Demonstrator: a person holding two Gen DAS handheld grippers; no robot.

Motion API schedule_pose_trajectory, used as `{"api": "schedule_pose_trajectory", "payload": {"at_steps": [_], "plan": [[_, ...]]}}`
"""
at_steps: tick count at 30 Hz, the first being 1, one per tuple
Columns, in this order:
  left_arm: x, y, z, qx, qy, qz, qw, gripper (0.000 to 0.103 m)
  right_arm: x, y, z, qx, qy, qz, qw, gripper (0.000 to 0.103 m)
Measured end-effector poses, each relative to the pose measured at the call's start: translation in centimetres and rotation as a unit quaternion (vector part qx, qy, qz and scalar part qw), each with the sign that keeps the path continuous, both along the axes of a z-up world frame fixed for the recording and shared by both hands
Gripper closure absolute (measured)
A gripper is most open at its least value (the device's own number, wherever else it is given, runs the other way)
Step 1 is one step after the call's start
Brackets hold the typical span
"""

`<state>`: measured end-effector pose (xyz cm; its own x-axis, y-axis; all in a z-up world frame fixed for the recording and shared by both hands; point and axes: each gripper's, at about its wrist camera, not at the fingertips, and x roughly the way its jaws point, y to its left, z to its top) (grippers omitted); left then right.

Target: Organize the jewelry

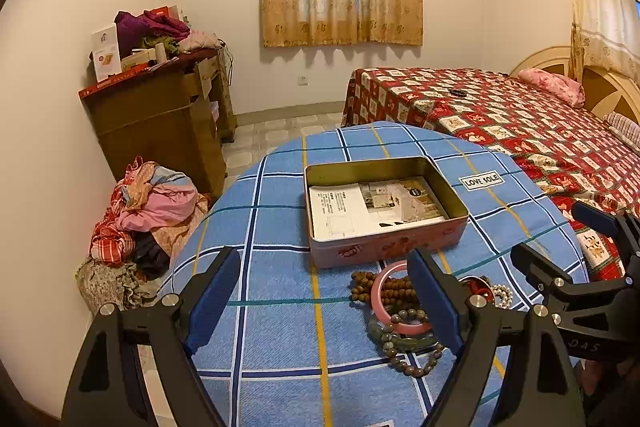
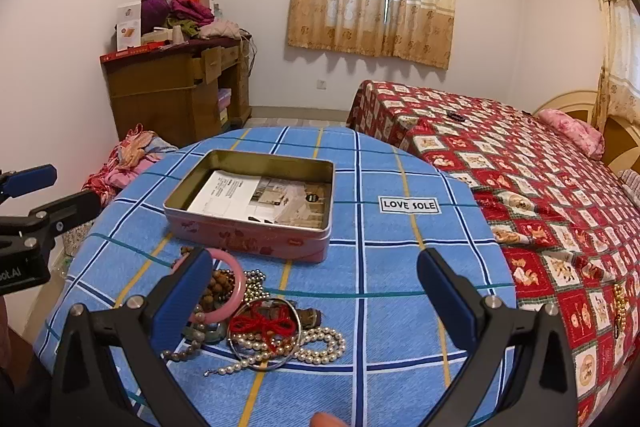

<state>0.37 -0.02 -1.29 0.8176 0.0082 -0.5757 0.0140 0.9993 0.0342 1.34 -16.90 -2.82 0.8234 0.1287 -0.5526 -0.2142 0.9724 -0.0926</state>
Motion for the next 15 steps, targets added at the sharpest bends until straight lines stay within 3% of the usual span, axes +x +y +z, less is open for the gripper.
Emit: {"api": "schedule_pose_trajectory", "payload": {"at_steps": [8,15], "plan": [[0.6,0.2,-0.8,0.000,0.012,0.001,0.9999,0.017,0.5,-0.4,-0.5,0.005,0.015,0.002,1.000,0.000],[2.6,1.9,-4.4,-0.019,0.058,0.020,0.9980,0.017,1.5,-0.7,-2.7,0.011,0.046,0.003,0.999,0.002]]}}
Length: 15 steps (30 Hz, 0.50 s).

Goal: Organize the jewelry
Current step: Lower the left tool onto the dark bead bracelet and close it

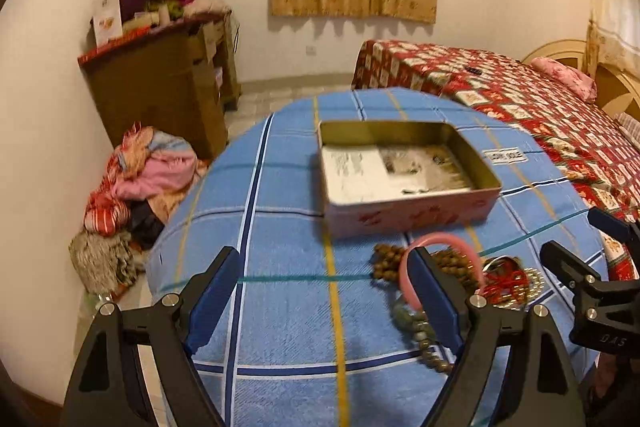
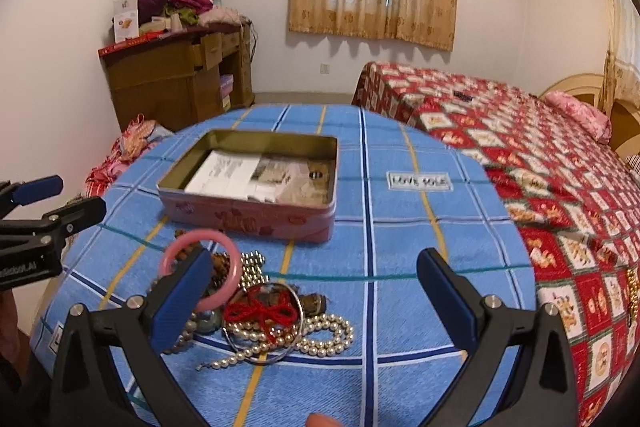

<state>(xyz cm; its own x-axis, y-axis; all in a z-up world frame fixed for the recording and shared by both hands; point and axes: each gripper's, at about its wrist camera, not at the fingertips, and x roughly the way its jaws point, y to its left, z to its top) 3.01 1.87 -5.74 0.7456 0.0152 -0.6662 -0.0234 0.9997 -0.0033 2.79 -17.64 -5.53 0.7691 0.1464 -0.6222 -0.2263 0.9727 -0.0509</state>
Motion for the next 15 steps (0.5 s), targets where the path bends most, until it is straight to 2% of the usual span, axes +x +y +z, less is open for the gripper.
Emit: {"api": "schedule_pose_trajectory", "payload": {"at_steps": [3,5,10,15], "plan": [[0.3,-0.1,-0.9,-0.007,0.003,-0.008,0.9999,0.018,0.5,0.0,-1.3,-0.001,0.021,0.004,1.000,0.013],[0.5,-0.5,-1.6,-0.009,0.007,-0.015,0.9998,0.018,0.8,-0.1,-2.3,0.001,0.037,0.006,0.999,0.017],[0.7,-1.2,-2.6,-0.021,0.029,-0.038,0.9986,0.042,0.8,-0.1,-3.2,0.006,0.055,0.010,0.998,0.019],[-0.5,-2.6,-2.2,-0.014,0.026,-0.054,0.9981,0.043,0.4,-0.6,-3.3,0.011,0.055,0.005,0.998,0.019]]}}
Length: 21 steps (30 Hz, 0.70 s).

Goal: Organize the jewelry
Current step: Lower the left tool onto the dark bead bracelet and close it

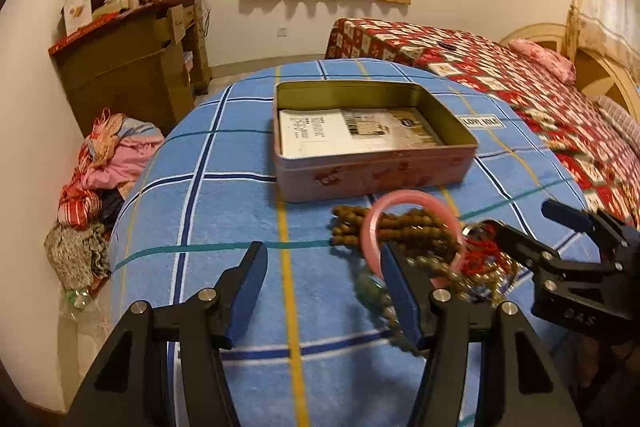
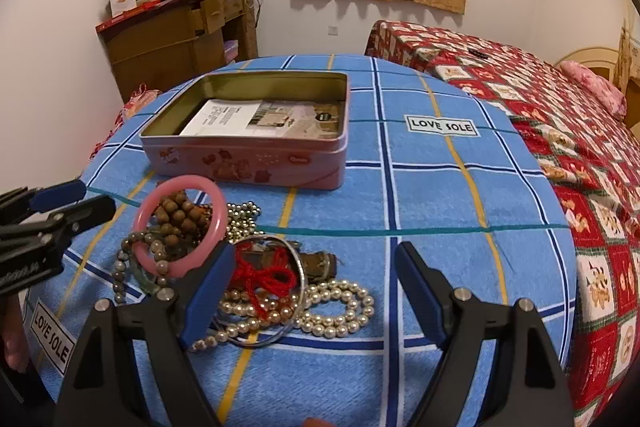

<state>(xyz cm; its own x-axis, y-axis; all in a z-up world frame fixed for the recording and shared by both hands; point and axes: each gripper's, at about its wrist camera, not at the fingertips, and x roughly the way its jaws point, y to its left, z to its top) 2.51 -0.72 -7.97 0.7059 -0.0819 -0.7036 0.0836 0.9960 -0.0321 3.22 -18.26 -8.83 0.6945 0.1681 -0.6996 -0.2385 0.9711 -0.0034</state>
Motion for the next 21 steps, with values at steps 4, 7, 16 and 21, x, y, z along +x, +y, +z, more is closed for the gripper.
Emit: {"api": "schedule_pose_trajectory", "payload": {"at_steps": [4,7,16,21], "plan": [[-1.0,-1.2,-0.3,0.012,0.006,-0.014,0.9998,0.044,-0.7,0.1,0.2,-0.009,-0.011,0.004,1.000,0.019],[-1.5,-2.2,-1.0,0.027,0.011,-0.028,0.9992,0.044,-1.7,-0.2,0.0,-0.010,-0.017,0.008,1.000,0.019],[-0.6,-2.0,-2.7,-0.002,0.042,-0.038,0.9984,0.082,-1.1,-0.1,-0.6,0.004,0.002,0.021,1.000,0.030],[-0.9,-2.1,-2.3,-0.008,0.035,-0.049,0.9981,0.094,-1.0,0.1,-1.5,0.012,0.019,0.038,0.999,0.059]]}}
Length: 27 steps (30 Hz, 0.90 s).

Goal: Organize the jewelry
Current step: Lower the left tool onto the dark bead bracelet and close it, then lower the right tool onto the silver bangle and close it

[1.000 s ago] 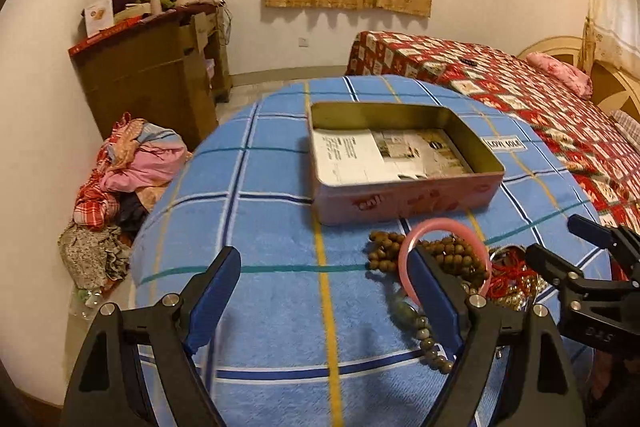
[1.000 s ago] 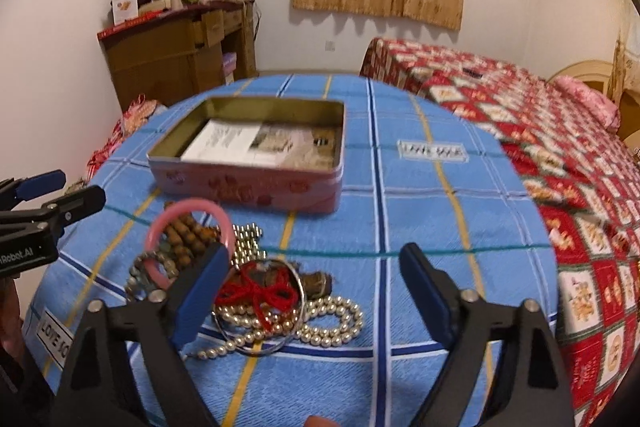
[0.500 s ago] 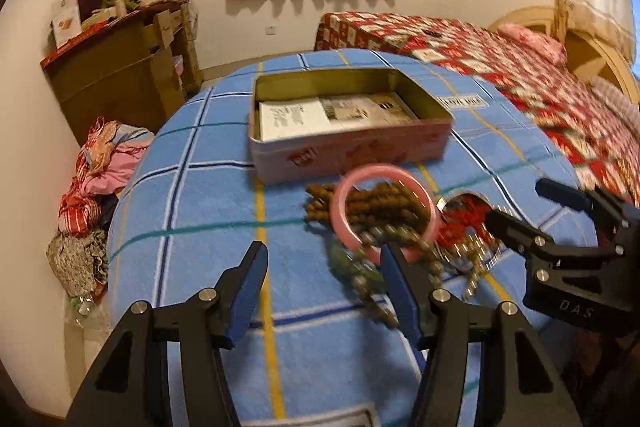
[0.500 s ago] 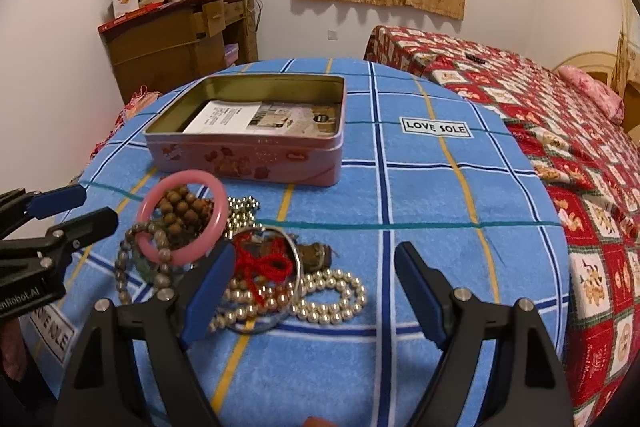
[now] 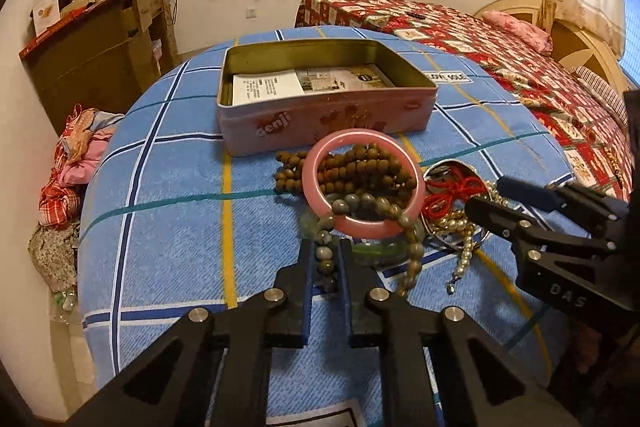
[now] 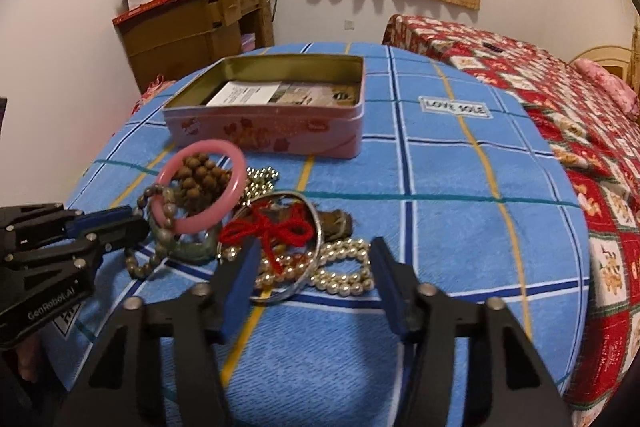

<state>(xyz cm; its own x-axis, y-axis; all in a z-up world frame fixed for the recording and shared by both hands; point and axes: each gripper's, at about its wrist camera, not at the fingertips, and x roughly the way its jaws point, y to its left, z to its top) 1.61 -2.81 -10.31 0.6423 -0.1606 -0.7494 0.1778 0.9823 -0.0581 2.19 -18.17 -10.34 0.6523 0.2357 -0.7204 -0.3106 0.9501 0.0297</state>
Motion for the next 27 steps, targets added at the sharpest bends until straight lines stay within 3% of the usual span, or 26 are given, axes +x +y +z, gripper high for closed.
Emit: {"api": "schedule_pose_trajectory", "payload": {"at_steps": [3,7,13,19,22,23,25,26,27], "plan": [[-0.1,0.2,0.5,-0.002,-0.007,-0.001,1.0000,0.094,-0.1,0.0,-0.2,0.007,0.007,0.009,1.000,0.077],[0.0,0.7,1.1,-0.003,-0.015,0.001,0.9999,0.094,-0.2,0.0,-0.1,0.011,0.006,0.016,1.000,0.088],[0.1,1.4,2.1,-0.008,-0.028,0.007,0.9996,0.094,-0.4,-0.2,0.6,0.020,-0.008,0.020,1.000,0.096],[0.3,1.8,2.3,-0.010,-0.030,0.010,0.9995,0.094,-0.6,-0.2,1.8,0.025,-0.029,0.024,0.999,0.098],[0.3,1.8,2.4,-0.010,-0.030,0.012,0.9994,0.094,-0.1,-0.2,1.7,0.024,-0.012,0.035,0.999,0.098],[0.2,1.9,2.4,-0.010,-0.030,0.012,0.9994,0.094,0.0,-0.2,1.5,0.019,-0.008,0.037,0.999,0.098],[0.2,2.0,2.4,-0.010,-0.029,0.012,0.9995,0.094,0.0,-0.3,1.4,0.021,-0.014,0.026,0.999,0.088],[0.3,2.0,2.4,-0.010,-0.029,0.012,0.9995,0.094,0.1,-0.4,1.3,0.025,-0.009,0.027,0.999,0.067],[0.3,1.9,2.3,-0.010,-0.028,0.011,0.9995,0.094,0.2,-0.3,1.1,0.026,-0.005,0.029,0.999,0.056]]}}
